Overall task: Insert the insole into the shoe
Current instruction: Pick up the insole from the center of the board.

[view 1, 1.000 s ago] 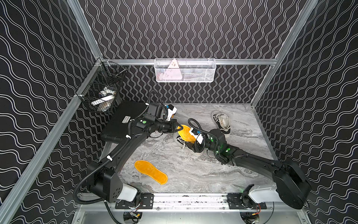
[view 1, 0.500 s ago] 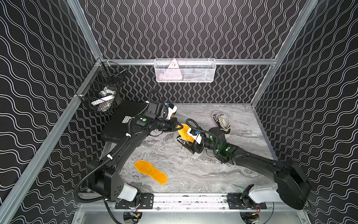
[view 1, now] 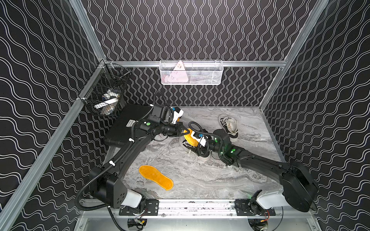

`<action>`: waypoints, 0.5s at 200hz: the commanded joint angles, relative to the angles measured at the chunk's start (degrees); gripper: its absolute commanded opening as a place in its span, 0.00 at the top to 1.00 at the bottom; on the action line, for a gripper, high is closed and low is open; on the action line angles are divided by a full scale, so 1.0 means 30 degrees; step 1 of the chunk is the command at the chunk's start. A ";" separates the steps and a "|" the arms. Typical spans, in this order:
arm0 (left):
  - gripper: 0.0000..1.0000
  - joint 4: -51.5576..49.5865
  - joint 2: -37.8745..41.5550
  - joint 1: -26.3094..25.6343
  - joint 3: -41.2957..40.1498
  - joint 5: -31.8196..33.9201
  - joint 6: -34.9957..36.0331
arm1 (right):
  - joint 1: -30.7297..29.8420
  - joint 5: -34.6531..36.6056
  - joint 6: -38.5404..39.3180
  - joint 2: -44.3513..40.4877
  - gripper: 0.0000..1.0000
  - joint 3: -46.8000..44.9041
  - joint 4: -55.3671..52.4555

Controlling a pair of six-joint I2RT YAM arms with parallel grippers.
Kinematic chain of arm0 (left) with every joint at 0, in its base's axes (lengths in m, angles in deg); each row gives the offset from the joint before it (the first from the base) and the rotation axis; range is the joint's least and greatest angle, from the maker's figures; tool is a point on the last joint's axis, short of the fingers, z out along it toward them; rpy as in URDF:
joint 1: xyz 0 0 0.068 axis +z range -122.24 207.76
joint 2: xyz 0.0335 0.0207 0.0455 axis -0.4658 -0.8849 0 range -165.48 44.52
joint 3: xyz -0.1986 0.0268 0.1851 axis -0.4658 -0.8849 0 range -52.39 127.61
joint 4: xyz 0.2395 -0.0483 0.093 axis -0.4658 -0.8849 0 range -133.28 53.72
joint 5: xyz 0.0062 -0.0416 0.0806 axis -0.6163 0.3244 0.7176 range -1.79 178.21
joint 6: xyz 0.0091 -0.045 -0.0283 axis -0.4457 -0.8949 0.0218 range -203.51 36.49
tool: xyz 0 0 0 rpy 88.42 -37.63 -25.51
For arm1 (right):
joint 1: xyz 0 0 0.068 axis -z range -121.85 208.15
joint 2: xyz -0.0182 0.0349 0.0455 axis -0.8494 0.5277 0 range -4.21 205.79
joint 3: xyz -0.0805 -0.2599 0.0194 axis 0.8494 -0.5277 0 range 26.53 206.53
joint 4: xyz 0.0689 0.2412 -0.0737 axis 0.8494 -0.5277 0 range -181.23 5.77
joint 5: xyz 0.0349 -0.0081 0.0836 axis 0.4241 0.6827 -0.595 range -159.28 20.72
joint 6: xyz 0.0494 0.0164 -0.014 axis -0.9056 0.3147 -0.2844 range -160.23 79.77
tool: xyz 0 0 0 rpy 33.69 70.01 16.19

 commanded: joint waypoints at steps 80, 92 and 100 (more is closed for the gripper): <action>1.00 -0.0776 -0.0021 0.0026 0.0129 -0.0561 0.1798 | -0.0021 -0.0976 -0.0047 -0.0963 0.48 -0.0186 -0.0494; 1.00 -0.0845 -0.0099 0.0051 0.0273 -0.0344 0.1801 | -0.0021 -0.0999 -0.0043 -0.1139 0.48 -0.0408 -0.0418; 1.00 -0.0826 -0.0155 0.0052 0.0347 -0.0272 0.1765 | -0.0021 -0.0951 -0.0045 -0.1256 0.48 -0.0471 -0.0476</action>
